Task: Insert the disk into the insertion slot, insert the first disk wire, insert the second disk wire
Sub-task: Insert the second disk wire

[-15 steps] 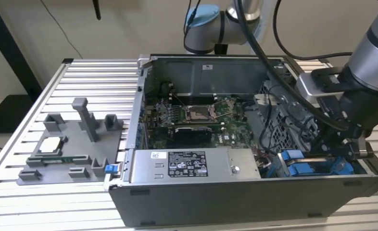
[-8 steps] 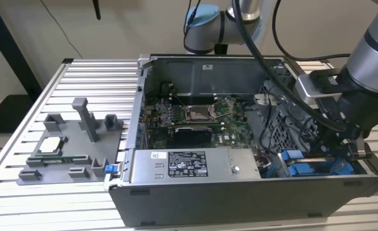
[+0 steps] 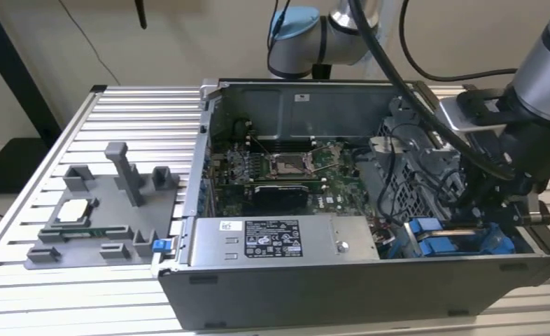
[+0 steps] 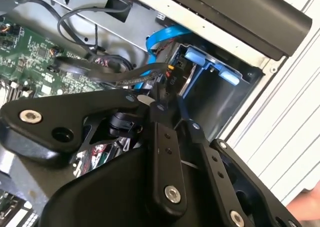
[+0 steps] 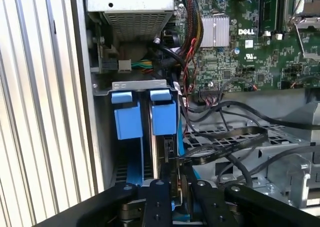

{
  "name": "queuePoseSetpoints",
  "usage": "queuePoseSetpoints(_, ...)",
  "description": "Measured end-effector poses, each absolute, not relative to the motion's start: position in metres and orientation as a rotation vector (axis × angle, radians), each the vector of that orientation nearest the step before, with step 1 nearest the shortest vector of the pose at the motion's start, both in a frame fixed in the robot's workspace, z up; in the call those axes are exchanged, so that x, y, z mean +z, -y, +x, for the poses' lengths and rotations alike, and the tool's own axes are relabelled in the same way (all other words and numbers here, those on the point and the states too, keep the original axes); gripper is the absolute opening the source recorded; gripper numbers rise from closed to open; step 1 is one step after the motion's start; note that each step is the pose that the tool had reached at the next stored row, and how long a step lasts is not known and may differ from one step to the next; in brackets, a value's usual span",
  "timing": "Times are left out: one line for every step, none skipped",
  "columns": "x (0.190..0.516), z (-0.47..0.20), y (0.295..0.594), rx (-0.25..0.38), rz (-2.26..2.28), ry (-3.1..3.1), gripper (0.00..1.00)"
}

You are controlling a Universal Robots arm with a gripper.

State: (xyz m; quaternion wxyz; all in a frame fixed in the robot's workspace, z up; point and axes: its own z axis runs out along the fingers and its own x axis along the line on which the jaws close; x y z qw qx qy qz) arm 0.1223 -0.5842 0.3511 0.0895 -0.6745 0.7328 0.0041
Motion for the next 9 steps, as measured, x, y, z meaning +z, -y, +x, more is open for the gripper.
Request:
queuePoseSetpoints(0.354,0.122,0.584,0.012,-2.006,-2.18,1.0)
queuePoseSetpoints(0.356,0.122,0.584,0.012,-2.006,-2.18,1.0)
queuePoseSetpoints(0.359,0.122,0.584,0.012,-2.006,-2.18,1.0)
queuePoseSetpoints(0.361,0.122,0.584,0.012,-2.006,-2.18,1.0)
queuePoseSetpoints(0.364,0.122,0.584,0.012,-2.006,-2.18,1.0)
queuePoseSetpoints(0.366,0.122,0.584,0.012,-2.006,-2.18,1.0)
queuePoseSetpoints(0.369,0.122,0.584,0.012,-2.006,-2.18,1.0)
queuePoseSetpoints(0.371,0.122,0.584,0.012,-2.006,-2.18,1.0)
queuePoseSetpoints(0.373,0.122,0.584,0.012,-2.006,-2.18,1.0)
